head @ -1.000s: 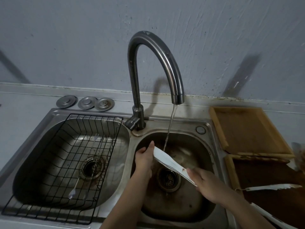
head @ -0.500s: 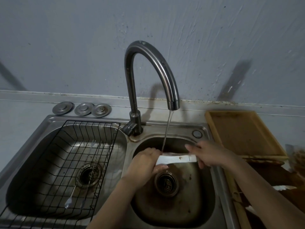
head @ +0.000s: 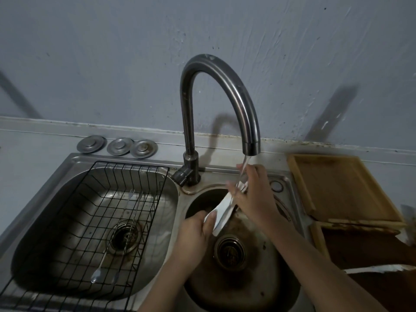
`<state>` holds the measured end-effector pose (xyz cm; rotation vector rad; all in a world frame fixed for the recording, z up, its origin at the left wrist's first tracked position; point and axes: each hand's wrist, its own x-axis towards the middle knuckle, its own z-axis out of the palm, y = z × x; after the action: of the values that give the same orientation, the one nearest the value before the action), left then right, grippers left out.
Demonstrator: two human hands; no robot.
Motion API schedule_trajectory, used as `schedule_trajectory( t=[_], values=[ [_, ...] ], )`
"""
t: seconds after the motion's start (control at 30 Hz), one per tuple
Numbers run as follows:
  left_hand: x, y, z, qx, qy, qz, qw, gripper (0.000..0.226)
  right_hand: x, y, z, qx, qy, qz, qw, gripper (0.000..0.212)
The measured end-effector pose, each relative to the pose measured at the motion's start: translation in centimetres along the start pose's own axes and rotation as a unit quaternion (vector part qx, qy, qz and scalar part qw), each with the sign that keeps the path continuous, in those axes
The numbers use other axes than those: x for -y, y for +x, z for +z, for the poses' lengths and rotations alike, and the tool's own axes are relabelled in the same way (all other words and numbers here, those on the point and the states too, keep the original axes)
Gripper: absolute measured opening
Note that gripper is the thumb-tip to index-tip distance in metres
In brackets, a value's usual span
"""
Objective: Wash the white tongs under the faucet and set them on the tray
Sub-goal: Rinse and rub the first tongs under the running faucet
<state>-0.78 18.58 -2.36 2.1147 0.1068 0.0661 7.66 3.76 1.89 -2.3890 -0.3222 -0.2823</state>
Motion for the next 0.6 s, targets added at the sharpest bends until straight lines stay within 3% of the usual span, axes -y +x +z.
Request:
schedule_trajectory(
  t=[0.07,0.1,0.23,0.3,0.4,0.5,0.6],
  values=[
    [-0.1,-0.2,0.2,-0.006,0.002,-0.008,1.0,0.041,-0.3,0.3,-0.1,-0.019,0.017,0.004,1.0,0.033],
    [-0.2,-0.2,0.3,-0.01,0.005,-0.009,1.0,0.041,-0.2,0.3,-0.2,-0.016,0.017,0.005,1.0,0.033],
    [-0.2,-0.3,0.4,-0.016,0.002,-0.006,1.0,0.042,0.5,-0.9,-0.3,0.069,0.002,0.02,0.997,0.079],
    [-0.3,-0.5,0.4,-0.013,0.005,-0.004,1.0,0.042,0.0,-0.8,-0.5,0.057,0.006,0.023,0.998,0.065],
    [-0.4,-0.8,0.5,-0.006,0.024,0.006,1.0,0.04,-0.9,-0.2,-0.8,-0.021,0.041,0.022,0.999,0.008],
    [-0.2,-1.2,0.5,-0.009,0.03,0.008,0.999,0.043,-1.4,-0.4,-1.0,-0.051,0.072,0.028,0.996,0.016],
    [0.3,-1.4,0.3,-0.017,0.016,-0.002,1.0,0.044,-1.2,-0.8,-1.2,0.035,0.088,0.027,0.995,0.014]
  ],
)
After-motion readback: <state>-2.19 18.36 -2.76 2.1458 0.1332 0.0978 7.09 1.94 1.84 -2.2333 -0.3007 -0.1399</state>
